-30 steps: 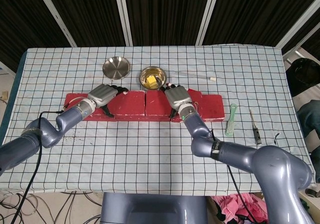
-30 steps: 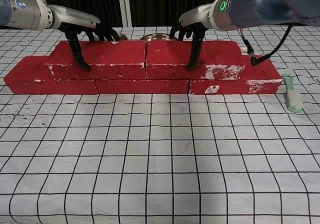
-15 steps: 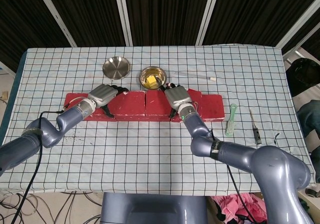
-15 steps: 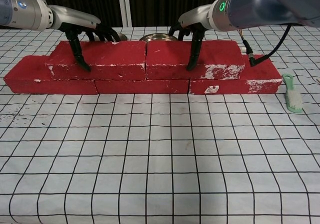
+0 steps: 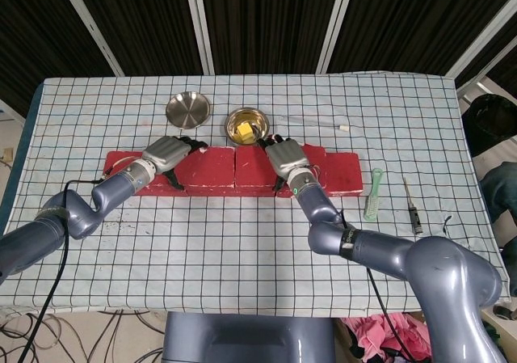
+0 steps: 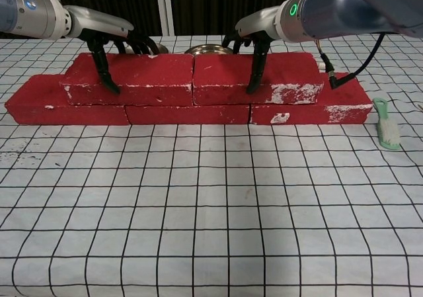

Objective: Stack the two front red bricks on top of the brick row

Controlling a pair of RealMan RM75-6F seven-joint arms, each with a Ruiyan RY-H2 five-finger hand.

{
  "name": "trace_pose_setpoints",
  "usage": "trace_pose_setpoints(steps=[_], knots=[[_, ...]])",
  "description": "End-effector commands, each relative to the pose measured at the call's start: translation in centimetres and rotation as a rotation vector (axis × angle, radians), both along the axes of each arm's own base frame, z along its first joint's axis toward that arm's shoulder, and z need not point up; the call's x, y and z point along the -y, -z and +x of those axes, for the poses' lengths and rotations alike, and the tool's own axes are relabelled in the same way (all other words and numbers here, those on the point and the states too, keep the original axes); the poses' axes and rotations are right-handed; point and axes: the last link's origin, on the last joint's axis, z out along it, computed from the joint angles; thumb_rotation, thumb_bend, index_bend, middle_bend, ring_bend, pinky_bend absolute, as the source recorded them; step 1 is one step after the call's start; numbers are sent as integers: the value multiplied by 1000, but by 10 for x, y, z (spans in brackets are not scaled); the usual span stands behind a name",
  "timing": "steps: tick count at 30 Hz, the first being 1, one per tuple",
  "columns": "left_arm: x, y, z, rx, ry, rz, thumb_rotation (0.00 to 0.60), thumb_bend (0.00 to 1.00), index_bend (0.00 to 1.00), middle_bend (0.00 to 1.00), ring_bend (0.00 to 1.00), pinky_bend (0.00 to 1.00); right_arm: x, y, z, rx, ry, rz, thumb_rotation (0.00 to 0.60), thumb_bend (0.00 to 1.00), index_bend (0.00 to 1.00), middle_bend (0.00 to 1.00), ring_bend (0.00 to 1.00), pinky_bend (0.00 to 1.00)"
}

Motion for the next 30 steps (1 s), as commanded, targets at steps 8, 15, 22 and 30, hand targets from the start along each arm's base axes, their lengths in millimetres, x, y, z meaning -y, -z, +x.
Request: trace_pose_setpoints(steps=[8,15,22,30], knots=[[0,0,0,-8,-9,1,600,0,86,170,74,212,1,0,-2,-3,2,-2,600,0,26,78,35,185],[-1,-1,0,-8,-14,6,600,0,81,158,64,209,0,0,-1,-3,0,0,600,0,21,78,31,185],[-1,-3,0,-6,-16,9,600,0,80,148,59,198,0,0,-2,-6,-1,1,600,0,16,77,25,183],[0,-2,0,-4,-17,9,600,0,78,144,55,196,-1,1,-2,-8,-3,5,600,0,8,73,15,181]])
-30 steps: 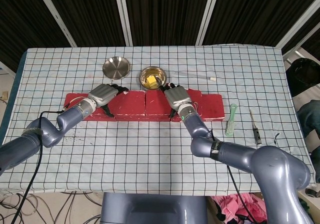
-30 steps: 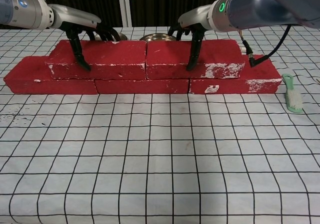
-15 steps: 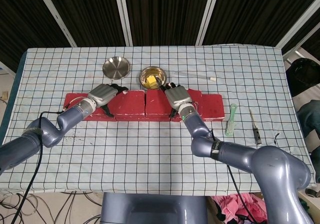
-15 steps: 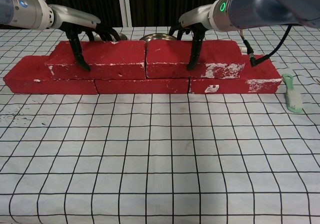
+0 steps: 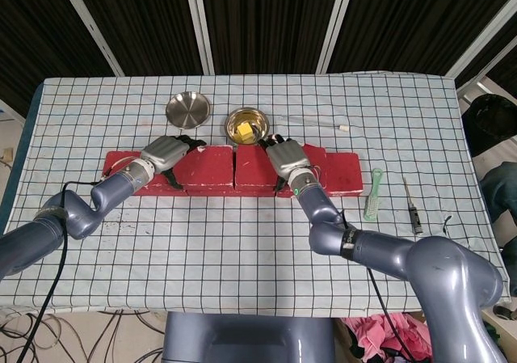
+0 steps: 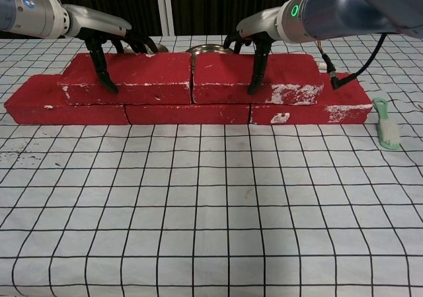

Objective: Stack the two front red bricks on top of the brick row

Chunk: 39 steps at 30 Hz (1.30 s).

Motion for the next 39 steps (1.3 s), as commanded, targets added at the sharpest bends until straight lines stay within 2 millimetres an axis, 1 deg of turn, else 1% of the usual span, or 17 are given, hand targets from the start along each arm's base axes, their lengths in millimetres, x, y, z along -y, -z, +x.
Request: trace_pose_setpoints(steps=[1,14,25,39], knots=[[0,0,0,1,-1,0,600,0,78,144,54,195,0,0,0,0,-1,0,600,0,7,73,15,180],[0,4,2,0,-1,-6,600,0,73,133,33,180,0,-2,-1,-1,-2,-6,600,0,7,72,15,179],[-1,3,1,4,-20,-6,600,0,66,110,2,170,-1,-2,0,-1,-3,-1,600,0,7,70,10,175],[1,1,2,14,-25,-7,600,0,50,107,0,153,-2,-1,0,-3,-4,4,600,0,7,65,2,166]])
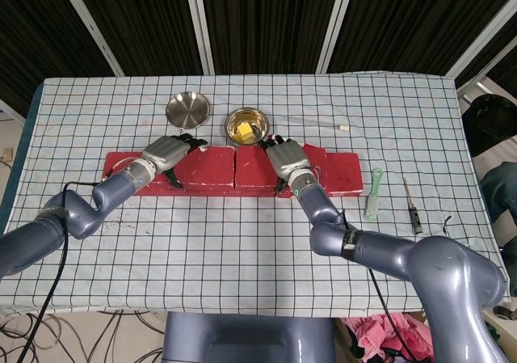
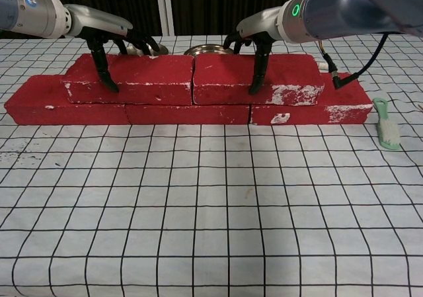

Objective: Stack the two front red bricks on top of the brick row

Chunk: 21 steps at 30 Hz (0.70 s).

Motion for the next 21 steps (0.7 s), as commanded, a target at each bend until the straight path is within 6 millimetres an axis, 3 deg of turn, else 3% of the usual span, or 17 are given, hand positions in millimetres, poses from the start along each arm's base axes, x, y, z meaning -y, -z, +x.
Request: trace_pose_setpoints(steps=[1,21], knots=[[0,0,0,1,-1,1,600,0,50,107,0,153,0,0,0,-1,0,0,600,0,7,65,2,166],[1,-6,0,1,-8,10,600,0,46,104,0,145,-1,0,-2,-8,1,4,600,0,0,59,0,151]])
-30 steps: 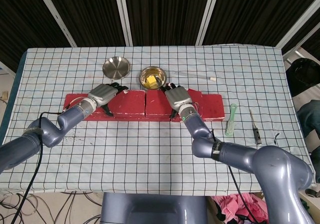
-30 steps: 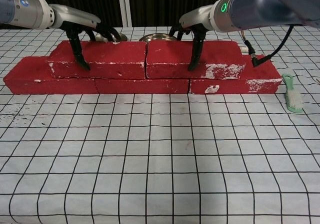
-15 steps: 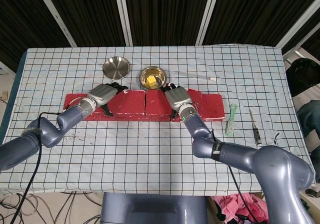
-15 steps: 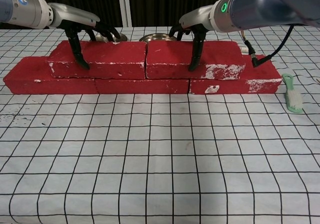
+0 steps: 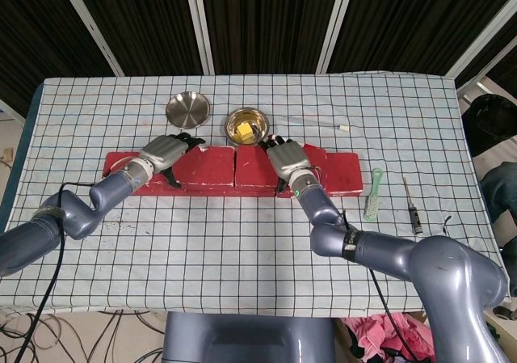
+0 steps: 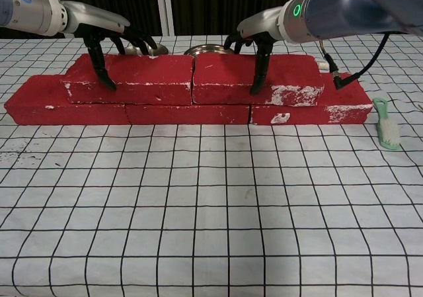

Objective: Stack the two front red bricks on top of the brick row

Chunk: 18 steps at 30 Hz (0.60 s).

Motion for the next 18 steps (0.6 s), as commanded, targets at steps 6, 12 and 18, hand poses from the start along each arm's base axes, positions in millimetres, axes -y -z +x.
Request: trace_pose_setpoints(steps=[6,12,18], knots=[[0,0,-1,-4,-6,3,600,0,43,104,0,139,0,1,0,0,1,5,600,0,0,59,0,151],[-1,-2,-1,-1,-6,9,600,0,42,104,0,139,0,1,0,-1,-1,2,600,0,0,58,0,151],[-1,-3,-2,-5,-7,11,600,0,39,104,0,139,-1,1,1,6,-7,4,600,0,0,58,0,151]])
